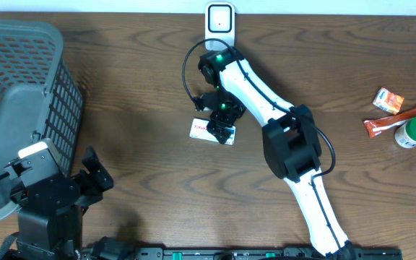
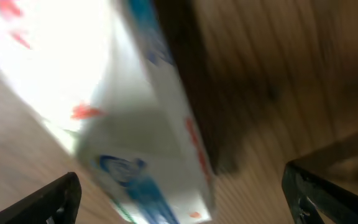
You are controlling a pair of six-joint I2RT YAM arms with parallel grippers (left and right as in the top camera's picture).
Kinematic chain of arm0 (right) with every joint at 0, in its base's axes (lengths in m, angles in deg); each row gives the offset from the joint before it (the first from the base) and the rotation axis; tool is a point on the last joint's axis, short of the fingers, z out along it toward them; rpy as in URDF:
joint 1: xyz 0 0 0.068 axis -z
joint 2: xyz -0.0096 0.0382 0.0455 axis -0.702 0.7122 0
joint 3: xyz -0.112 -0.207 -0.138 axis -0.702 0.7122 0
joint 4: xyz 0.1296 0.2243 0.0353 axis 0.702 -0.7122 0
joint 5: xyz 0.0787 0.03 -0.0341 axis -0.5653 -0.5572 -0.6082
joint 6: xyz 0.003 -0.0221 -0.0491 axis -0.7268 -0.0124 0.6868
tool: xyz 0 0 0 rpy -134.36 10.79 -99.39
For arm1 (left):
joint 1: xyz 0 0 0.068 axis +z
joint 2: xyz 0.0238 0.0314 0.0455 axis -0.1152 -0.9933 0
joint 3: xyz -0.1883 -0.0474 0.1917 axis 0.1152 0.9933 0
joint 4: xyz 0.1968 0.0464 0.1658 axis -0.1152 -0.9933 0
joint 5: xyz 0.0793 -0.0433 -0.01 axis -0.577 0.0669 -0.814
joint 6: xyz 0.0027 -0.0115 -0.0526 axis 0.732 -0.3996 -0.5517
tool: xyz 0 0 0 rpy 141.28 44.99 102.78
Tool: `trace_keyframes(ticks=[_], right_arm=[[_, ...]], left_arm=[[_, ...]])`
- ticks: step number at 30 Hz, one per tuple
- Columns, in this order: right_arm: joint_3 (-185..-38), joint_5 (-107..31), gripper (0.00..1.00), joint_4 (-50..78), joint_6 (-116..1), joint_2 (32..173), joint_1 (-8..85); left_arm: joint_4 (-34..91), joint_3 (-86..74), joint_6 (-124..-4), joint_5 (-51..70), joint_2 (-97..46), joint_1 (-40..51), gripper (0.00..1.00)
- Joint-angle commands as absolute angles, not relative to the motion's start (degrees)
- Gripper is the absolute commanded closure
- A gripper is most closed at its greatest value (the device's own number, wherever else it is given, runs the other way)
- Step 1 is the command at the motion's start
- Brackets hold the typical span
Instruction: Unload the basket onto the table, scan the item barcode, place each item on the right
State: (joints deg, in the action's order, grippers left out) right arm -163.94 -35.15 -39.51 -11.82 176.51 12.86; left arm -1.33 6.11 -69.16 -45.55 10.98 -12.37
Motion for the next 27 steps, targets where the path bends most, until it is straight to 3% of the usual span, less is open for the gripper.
trace_keyframes(ticks=[1, 6, 15, 20, 25, 27], right_arm=[[-163.05, -48.26, 0.01, -37.61, -11.34, 178.67, 10.44], [-163.05, -47.83, 0.01, -36.26, -11.36, 178.65, 8.14], [-161.56, -35.37, 0.01, -30.36, -11.63, 178.89, 4.78], [-156.34, -33.53, 0.01, -27.36, -11.65, 178.89, 5.26], [-147.92, -32.96, 0.08, -21.35, -11.63, 178.89, 5.76], [-146.02, -32.92, 0.04, -20.39, -11.56, 178.89, 5.67]], left_arm=[[-1.44, 5.38, -68.84, -45.9, 11.03, -12.43, 0.02], [-1.44, 5.38, -68.84, -45.9, 11.03, -12.43, 0.02], [-1.44, 5.38, -68.84, -45.9, 11.03, -12.43, 0.02], [-1.44, 5.38, -68.84, -45.9, 11.03, -12.43, 0.02], [-1.44, 5.38, -68.84, -45.9, 11.03, -12.43, 0.02], [-1.44, 5.38, -68.84, -45.9, 11.03, -12.43, 0.02]])
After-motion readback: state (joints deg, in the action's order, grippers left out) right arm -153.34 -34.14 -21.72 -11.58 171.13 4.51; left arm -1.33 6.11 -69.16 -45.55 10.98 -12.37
